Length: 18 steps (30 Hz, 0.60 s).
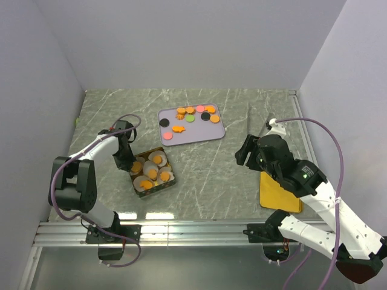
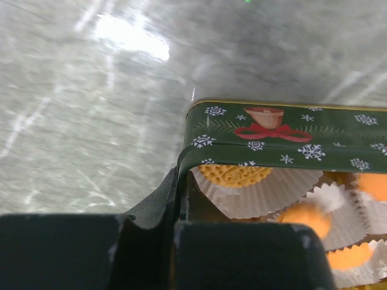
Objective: Pack the cookies
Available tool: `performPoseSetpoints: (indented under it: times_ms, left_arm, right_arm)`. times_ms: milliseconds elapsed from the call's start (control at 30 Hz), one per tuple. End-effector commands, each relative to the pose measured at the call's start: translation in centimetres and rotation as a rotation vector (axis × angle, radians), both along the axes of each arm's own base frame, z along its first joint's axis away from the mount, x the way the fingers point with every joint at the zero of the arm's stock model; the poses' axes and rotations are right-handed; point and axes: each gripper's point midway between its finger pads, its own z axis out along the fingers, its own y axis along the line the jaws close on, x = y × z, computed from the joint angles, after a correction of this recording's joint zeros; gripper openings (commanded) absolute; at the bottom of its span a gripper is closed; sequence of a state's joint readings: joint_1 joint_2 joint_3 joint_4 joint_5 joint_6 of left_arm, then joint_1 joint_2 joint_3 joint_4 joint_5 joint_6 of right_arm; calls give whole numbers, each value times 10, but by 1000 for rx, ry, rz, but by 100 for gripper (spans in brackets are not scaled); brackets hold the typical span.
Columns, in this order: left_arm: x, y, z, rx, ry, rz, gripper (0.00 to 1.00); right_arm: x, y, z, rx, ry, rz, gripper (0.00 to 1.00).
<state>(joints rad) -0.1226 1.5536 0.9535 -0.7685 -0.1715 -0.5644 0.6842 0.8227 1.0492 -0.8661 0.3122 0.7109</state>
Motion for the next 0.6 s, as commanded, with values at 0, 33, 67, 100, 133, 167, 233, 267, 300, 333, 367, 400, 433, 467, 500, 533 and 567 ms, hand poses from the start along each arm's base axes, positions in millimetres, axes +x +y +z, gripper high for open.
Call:
performPoseSetpoints:
  times_ms: [0,33,67,100,133,167,233,267,300,333,367,400,433,467,500,533,567]
  left_arm:
    - [13,-23,16,-67,-73,23,1]
    - [16,-29,17,-86,-85,22,1]
    - [20,-34,18,-96,-94,19,1]
    - [21,-43,17,-104,-94,2,1]
    - [26,-49,18,-108,-103,-8,1]
    - [35,-56,23,-112,-129,-22,1]
    - [39,-75,21,-103,-118,-70,1]
    - [50,-83,28,-95,-143,-89,1]
    - [50,-97,22,-81,-126,-130,1]
    - [52,-105,23,-76,-127,-153,1]
    - [62,-114,29,-72,-150,-172,1]
    - [60,-127,22,-62,-130,-210,1]
    - [62,-135,22,-60,-129,-224,1]
    - [70,-144,27,-62,-147,-241,1]
    - [66,-154,18,-52,-119,-272,1]
    - [73,-164,23,-59,-135,-283,1]
    - [74,-170,21,-59,-129,-298,1]
  right_arm:
    - [8,-9,13,-47,-45,-14,73]
    - [9,-10,11,-52,-40,-17,73]
    - [9,-10,10,-58,-37,-15,73]
    - [9,-10,12,-61,-40,-13,73]
    - [9,-11,11,-66,-37,-12,73]
    - [9,-11,11,-72,-33,-10,73]
    - [10,-13,13,-86,-37,-6,73]
    - [10,-15,13,-93,-37,-10,73]
    - [10,-17,12,-108,-37,-7,73]
    - [11,-19,10,-118,-32,-10,73]
    - [12,-22,9,-130,-29,-16,74]
    - [11,-24,5,-140,-19,-20,75]
    - [10,-27,1,-152,-4,-24,76]
    - [11,-30,-4,-159,17,-34,77]
    - [9,-32,-12,-165,42,-39,77]
    - [8,-33,-19,-173,71,-41,78]
    - [6,-32,-23,-158,94,-36,78]
